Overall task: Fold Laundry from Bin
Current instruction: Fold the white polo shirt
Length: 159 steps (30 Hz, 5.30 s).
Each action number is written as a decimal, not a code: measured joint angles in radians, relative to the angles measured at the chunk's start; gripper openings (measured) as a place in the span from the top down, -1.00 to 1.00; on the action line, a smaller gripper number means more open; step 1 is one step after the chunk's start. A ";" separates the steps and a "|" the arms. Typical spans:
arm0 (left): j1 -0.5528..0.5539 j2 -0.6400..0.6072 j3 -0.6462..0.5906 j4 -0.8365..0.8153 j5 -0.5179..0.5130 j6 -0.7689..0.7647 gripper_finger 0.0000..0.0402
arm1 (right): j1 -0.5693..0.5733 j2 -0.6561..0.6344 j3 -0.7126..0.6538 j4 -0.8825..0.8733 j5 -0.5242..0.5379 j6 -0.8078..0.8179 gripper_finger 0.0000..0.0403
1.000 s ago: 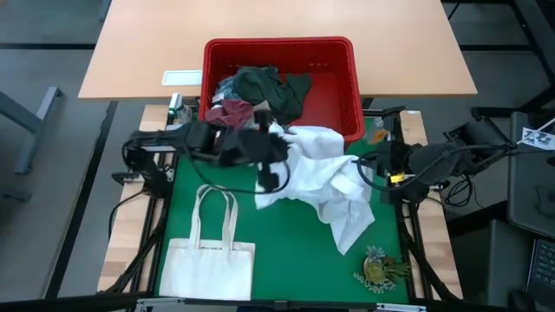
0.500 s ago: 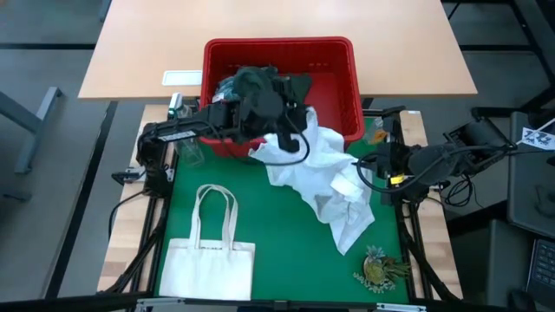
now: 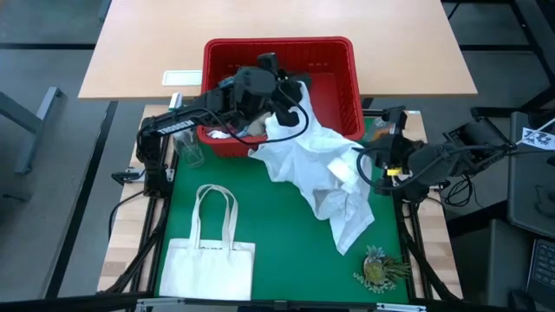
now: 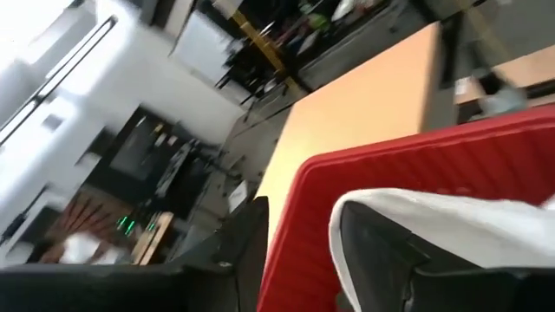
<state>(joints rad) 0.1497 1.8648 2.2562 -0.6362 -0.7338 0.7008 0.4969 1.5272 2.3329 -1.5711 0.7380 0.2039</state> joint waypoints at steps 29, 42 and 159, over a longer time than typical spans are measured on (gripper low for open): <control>-0.151 -0.008 0.001 -0.241 -0.304 -0.135 0.22 | -0.108 0.000 0.000 0.000 0.624 -0.019 0.99; -0.232 0.001 -0.196 -0.636 0.461 -0.598 0.22 | -0.244 0.000 0.000 0.000 0.449 -0.030 0.99; -0.339 -0.810 -0.911 -0.057 0.253 -0.912 1.00 | -0.186 -0.039 0.023 0.158 0.437 -0.202 0.99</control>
<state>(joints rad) -0.1897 1.0549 1.3454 -0.6930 -0.4808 -0.2108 0.3111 1.4886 2.3554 -1.4130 1.1745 0.0019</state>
